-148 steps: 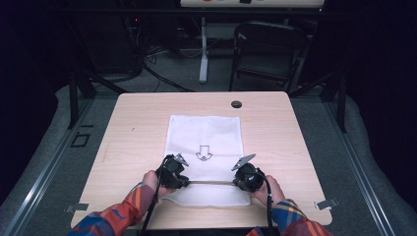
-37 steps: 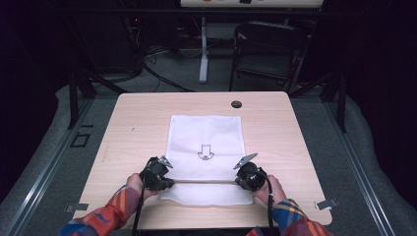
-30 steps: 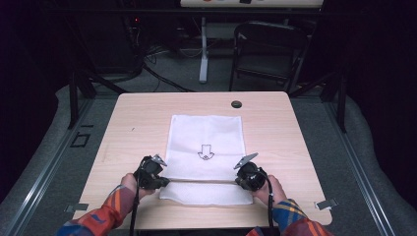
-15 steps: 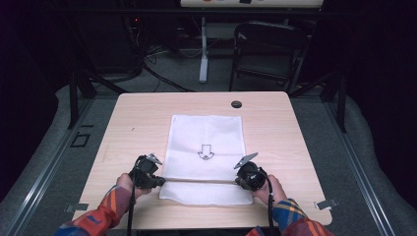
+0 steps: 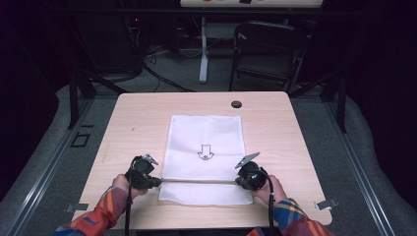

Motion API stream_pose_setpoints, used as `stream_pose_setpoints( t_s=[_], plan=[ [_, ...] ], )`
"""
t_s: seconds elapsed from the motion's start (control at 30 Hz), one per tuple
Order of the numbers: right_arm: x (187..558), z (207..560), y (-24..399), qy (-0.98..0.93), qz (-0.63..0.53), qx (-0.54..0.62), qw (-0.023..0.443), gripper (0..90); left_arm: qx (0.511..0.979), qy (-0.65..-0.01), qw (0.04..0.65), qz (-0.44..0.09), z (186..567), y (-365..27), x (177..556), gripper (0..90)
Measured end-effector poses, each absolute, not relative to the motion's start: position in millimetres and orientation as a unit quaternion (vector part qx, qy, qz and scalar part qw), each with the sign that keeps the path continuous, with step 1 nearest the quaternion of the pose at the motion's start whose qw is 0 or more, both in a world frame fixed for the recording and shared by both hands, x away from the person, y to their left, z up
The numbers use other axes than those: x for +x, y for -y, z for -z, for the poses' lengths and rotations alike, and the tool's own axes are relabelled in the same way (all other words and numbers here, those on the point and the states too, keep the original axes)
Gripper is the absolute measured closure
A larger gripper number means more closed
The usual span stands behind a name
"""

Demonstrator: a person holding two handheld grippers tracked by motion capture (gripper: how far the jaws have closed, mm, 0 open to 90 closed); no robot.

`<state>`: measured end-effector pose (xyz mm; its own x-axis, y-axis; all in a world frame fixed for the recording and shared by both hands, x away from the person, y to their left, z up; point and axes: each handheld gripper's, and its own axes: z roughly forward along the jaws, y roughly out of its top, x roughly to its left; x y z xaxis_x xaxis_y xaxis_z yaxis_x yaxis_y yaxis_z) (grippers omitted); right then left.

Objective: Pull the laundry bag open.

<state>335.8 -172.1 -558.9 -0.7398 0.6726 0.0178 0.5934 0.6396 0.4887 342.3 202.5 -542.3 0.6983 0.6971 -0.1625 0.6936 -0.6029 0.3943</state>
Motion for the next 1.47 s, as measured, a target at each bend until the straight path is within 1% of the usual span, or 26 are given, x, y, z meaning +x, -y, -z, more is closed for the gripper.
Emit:
stream_pose_setpoints(
  t_s=[0.13,0.33,0.37,0.4,0.43,0.47,0.5,0.57,0.6,0.63,0.67,0.73,0.77,0.83,0.93,1.2,1.47],
  plan=[
    [335,560,172,-0.899,-0.246,0.352,0.085,90.0,0.898,-0.388,0.209,-0.009,543,-202,343,86.7],
    [335,560,172,-0.905,-0.243,0.339,0.087,90.0,0.898,-0.382,0.218,-0.005,542,-202,342,85.4],
    [335,559,172,-0.906,-0.247,0.335,0.083,85.1,0.898,-0.380,0.223,-0.005,540,-202,342,82.4],
    [336,558,175,-0.901,-0.267,0.334,0.073,77.0,0.897,-0.379,0.227,-0.007,539,-200,342,73.5],
    [337,555,176,-0.895,-0.273,0.345,0.074,68.9,0.899,-0.374,0.229,-0.015,537,-199,341,64.1],
    [338,552,178,-0.887,-0.284,0.355,0.075,65.7,0.899,-0.375,0.226,-0.022,535,-197,340,57.3],
    [338,548,180,-0.883,-0.288,0.361,0.083,59.6,0.898,-0.374,0.228,-0.028,534,-196,340,50.7],
    [339,540,185,-0.875,-0.293,0.374,0.093,43.6,0.896,-0.376,0.231,-0.037,531,-196,339,39.8],
    [339,537,189,-0.871,-0.296,0.380,0.095,38.8,0.894,-0.379,0.235,-0.041,530,-198,339,33.9],
    [339,535,192,-0.867,-0.299,0.386,0.099,32.5,0.890,-0.384,0.242,-0.044,528,-200,340,28.9],
    [337,532,196,-0.866,-0.295,0.391,0.103,26.3,0.887,-0.388,0.246,-0.048,526,-203,340,26.4],
    [336,529,204,-0.861,-0.292,0.403,0.103,17.4,0.879,-0.401,0.252,-0.058,524,-209,340,19.2],
    [335,527,208,-0.860,-0.291,0.406,0.104,15.1,0.874,-0.408,0.253,-0.069,522,-211,339,18.0],
    [333,525,216,-0.853,-0.296,0.418,0.103,13.7,0.868,-0.418,0.256,-0.082,520,-216,338,15.4],
    [331,522,226,-0.850,-0.287,0.430,0.102,9.7,0.861,-0.432,0.252,-0.096,519,-224,338,14.2],
    [330,527,249,-0.838,-0.272,0.461,0.105,0.1,0.847,-0.457,0.251,-0.100,523,-239,343,11.7],
    [333,533,265,-0.833,-0.251,0.476,0.129,0.0,0.849,-0.470,0.222,-0.099,531,-241,351,9.7]
  ],
)
